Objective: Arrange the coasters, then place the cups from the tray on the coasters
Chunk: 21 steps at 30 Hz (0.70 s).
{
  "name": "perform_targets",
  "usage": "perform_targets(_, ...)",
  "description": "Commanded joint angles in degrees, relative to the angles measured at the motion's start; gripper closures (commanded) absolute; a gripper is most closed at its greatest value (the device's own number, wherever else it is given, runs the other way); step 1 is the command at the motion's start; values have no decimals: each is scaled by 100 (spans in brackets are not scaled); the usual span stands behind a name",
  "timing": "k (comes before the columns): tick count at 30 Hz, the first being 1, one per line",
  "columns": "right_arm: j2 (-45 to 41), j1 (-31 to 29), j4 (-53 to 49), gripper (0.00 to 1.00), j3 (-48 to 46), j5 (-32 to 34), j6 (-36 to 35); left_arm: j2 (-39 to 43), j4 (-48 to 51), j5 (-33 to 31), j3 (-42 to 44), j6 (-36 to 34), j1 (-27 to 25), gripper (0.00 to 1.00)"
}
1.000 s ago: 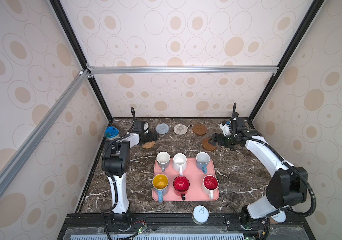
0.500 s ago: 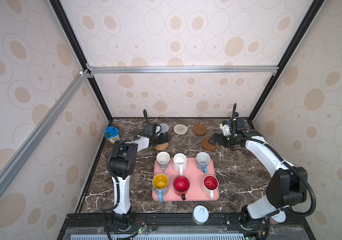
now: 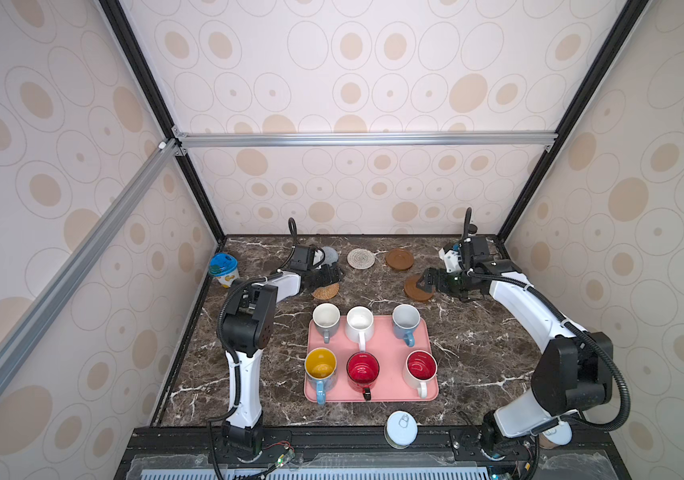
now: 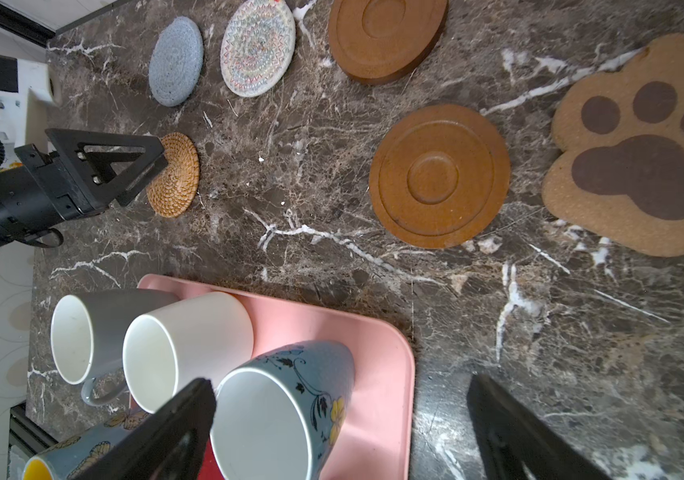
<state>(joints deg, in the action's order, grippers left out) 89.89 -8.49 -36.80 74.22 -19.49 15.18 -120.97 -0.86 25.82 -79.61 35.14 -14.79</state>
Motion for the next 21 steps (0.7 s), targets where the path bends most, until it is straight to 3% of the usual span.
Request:
perform_targets(1, 48, 49, -77, 2, -5, -12, -5, -307, 504, 2, -62, 90, -26, 0)
perform_targets(21, 3, 51, -188, 1, 16, 46, -49, -472, 811, -342, -351, -148, 3, 0)
